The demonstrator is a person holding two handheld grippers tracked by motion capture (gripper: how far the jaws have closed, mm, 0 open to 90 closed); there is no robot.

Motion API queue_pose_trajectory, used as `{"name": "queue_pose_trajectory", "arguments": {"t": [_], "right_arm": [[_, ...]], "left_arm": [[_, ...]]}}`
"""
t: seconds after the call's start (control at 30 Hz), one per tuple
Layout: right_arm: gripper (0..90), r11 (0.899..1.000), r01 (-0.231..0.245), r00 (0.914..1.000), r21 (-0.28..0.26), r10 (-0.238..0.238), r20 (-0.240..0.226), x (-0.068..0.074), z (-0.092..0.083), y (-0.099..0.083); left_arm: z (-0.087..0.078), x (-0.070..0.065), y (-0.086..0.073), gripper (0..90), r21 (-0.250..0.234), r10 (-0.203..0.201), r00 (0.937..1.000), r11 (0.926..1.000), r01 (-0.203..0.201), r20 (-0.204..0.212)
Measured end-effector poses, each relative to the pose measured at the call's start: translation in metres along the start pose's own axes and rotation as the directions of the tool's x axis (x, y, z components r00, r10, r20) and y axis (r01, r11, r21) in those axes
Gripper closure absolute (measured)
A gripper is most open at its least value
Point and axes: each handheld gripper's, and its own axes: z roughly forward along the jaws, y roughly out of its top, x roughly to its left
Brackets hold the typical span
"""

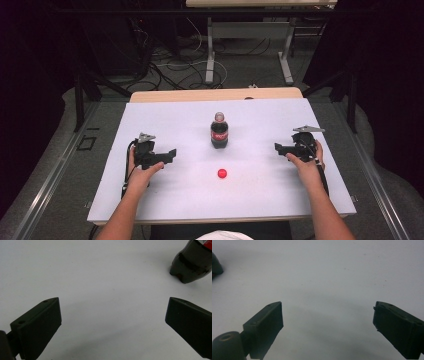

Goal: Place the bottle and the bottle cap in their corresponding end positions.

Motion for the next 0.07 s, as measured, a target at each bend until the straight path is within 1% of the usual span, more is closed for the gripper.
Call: {"name": "queue_pose_trajectory", "arguments": {"t": [0.03,0.07], "right_arm": [[8.4,1.000,-0.001,1.0000,0.000,0.001,0.000,-0.0007,-0.0003,-0.0002],[8.0,1.000,-0.004,1.0000,0.001,0.004,0.000,-0.0005,-0.0002,-0.0003]], "left_arm": [[0.0001,0.0001,0.0000,0.6,0.000,0.000,1.0000,1.0000,0.000,-0.001],[0.0006,-0.0001,-0.0002,0.6,-0.004,-0.009,1.0000,1.0000,0.009,-0.002]]}}
